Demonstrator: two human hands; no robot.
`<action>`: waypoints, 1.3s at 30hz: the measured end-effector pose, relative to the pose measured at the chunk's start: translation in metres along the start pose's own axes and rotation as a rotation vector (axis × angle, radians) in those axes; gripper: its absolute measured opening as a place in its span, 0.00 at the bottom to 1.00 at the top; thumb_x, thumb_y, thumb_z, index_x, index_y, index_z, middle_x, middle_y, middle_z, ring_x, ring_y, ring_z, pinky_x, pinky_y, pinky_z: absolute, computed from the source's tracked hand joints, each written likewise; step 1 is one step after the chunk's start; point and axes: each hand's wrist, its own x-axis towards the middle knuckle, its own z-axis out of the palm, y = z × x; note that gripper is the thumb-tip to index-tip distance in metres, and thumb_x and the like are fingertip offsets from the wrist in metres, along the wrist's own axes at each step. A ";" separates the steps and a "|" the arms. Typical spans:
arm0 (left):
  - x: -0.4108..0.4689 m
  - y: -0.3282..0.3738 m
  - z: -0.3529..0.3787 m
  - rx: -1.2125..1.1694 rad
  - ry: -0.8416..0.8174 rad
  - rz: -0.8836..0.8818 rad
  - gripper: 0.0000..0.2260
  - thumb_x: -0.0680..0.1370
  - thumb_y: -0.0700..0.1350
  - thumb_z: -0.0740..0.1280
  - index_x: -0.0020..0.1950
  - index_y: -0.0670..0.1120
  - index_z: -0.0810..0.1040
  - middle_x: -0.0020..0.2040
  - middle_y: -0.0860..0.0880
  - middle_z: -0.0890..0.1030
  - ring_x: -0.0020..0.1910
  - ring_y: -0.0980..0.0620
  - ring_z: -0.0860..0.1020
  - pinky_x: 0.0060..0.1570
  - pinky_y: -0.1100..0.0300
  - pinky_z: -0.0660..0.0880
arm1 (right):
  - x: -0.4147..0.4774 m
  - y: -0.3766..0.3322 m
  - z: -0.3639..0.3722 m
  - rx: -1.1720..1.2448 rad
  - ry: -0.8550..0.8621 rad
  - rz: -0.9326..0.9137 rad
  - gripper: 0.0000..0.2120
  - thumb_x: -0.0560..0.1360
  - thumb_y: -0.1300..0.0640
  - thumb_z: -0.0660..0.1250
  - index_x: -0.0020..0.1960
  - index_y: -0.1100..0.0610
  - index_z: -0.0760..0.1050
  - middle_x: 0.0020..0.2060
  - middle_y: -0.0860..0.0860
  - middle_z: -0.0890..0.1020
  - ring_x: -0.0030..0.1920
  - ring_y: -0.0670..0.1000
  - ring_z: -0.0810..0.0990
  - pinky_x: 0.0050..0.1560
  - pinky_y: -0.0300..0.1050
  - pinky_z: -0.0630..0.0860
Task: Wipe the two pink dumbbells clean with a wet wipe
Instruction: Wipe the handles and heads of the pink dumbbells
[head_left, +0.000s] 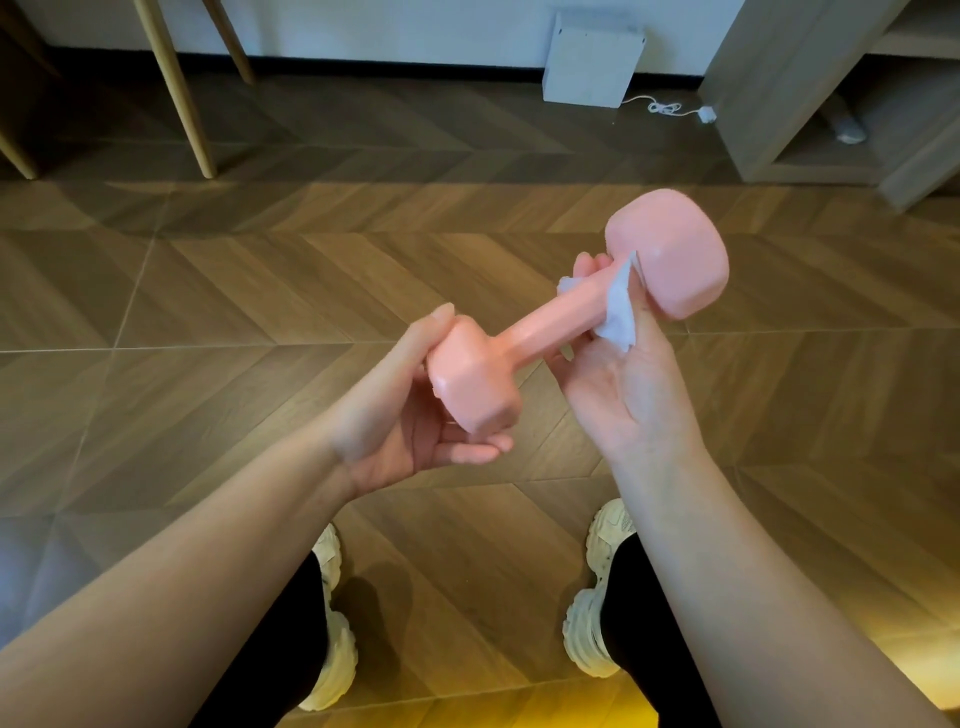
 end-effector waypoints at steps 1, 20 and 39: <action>0.000 -0.001 0.000 -0.008 0.007 0.025 0.37 0.73 0.68 0.65 0.67 0.39 0.74 0.46 0.35 0.81 0.38 0.40 0.83 0.33 0.55 0.82 | 0.000 0.000 0.000 -0.005 0.005 0.008 0.10 0.79 0.51 0.66 0.60 0.51 0.77 0.51 0.47 0.85 0.51 0.46 0.83 0.61 0.50 0.76; 0.000 -0.005 0.009 0.251 0.174 0.404 0.36 0.71 0.60 0.66 0.66 0.33 0.66 0.48 0.33 0.76 0.40 0.36 0.75 0.47 0.37 0.67 | -0.005 -0.001 -0.001 0.017 0.097 0.106 0.24 0.70 0.50 0.71 0.65 0.52 0.76 0.60 0.52 0.83 0.64 0.54 0.78 0.67 0.58 0.71; 0.014 -0.009 -0.001 0.406 0.221 0.461 0.29 0.68 0.61 0.68 0.63 0.47 0.75 0.57 0.44 0.81 0.51 0.41 0.79 0.47 0.46 0.76 | 0.001 -0.006 -0.006 0.125 0.075 0.058 0.16 0.74 0.51 0.71 0.61 0.52 0.78 0.52 0.52 0.85 0.56 0.52 0.82 0.66 0.58 0.73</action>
